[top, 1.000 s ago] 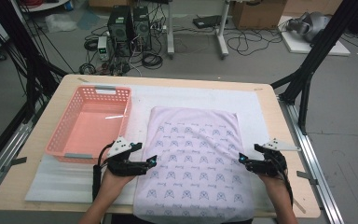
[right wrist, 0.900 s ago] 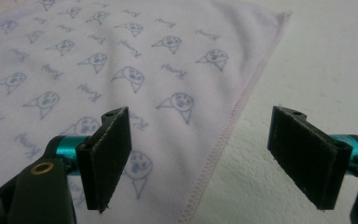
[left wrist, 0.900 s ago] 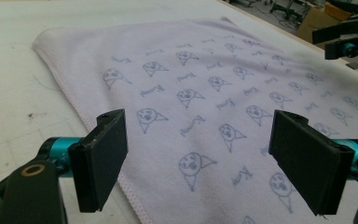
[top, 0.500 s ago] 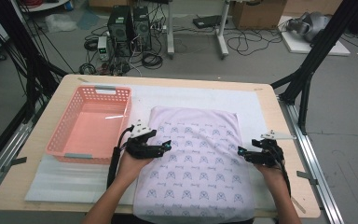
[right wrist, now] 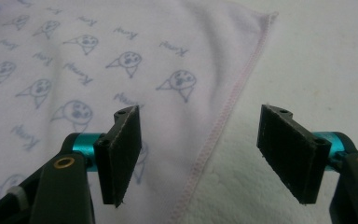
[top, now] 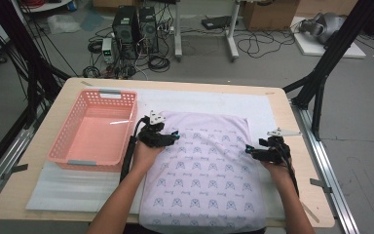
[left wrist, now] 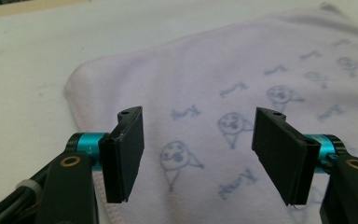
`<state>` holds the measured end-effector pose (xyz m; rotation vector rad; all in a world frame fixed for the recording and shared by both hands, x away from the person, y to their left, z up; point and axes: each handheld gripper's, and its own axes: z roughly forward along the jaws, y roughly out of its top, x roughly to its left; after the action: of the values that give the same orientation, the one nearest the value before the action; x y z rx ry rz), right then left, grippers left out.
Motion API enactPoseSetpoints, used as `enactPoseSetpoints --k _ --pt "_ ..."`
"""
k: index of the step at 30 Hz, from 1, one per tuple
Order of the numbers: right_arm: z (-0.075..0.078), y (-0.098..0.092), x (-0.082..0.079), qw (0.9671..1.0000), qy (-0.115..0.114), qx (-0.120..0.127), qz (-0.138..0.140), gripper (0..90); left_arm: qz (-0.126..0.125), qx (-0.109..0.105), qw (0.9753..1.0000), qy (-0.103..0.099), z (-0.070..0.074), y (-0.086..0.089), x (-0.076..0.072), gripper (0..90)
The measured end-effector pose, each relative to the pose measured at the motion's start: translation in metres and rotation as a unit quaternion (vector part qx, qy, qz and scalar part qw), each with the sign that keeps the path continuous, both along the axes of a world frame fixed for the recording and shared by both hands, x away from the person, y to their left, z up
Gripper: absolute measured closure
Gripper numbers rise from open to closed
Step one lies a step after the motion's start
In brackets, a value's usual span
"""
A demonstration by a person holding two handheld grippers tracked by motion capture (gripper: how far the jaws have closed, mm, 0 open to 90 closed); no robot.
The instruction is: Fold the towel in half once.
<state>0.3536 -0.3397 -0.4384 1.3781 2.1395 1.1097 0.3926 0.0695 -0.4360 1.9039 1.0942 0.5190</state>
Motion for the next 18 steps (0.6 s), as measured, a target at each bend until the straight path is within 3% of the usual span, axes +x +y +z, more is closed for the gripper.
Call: enactPoseSetpoints --k 4,7,10,12,13,18 --pt "-0.003 0.005 0.009 1.0000 0.005 -0.007 -0.004 32.9 0.029 0.019 0.9994 0.006 -0.005 0.003 0.004 35.5" --pt "-0.009 0.008 0.015 0.9997 0.018 -0.016 -0.007 33.8 0.037 0.033 0.9986 0.017 -0.007 0.006 0.005 35.4" --pt "-0.010 0.008 0.016 0.9997 0.018 -0.017 -0.010 36.8 0.047 0.033 0.9978 0.032 -0.010 0.009 0.007 35.0" --pt "-0.009 0.007 0.016 0.9995 0.020 -0.019 -0.011 40.1 0.053 0.045 0.9968 0.040 -0.012 0.011 0.007 35.1" --pt "-0.009 0.007 0.016 0.9995 0.018 -0.024 -0.010 42.0 0.053 0.039 0.9969 0.043 -0.013 0.011 0.007 35.2" --pt "-0.008 0.010 0.016 0.9985 0.016 -0.051 -0.015 51.4 0.053 0.037 0.9973 0.033 -0.016 0.013 0.005 35.9"
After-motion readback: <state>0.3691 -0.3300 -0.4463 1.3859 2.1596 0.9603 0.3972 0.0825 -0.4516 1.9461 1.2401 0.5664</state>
